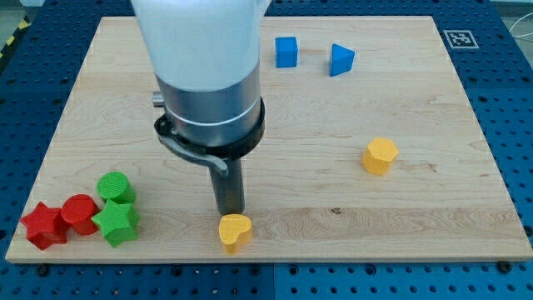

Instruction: Move the yellow hexagon to the bottom center

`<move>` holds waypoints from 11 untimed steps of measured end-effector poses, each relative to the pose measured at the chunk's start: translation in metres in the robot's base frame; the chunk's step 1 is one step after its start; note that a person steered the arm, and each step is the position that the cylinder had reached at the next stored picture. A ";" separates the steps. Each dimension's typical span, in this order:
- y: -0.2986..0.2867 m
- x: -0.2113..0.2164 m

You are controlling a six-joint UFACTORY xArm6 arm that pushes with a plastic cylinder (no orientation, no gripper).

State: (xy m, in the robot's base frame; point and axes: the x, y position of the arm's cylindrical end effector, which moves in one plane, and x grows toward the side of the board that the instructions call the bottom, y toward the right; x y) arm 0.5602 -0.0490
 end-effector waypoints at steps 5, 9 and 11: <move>0.198 -0.188; 0.226 -0.089; 0.203 -0.074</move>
State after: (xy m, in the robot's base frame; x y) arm 0.4866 0.1540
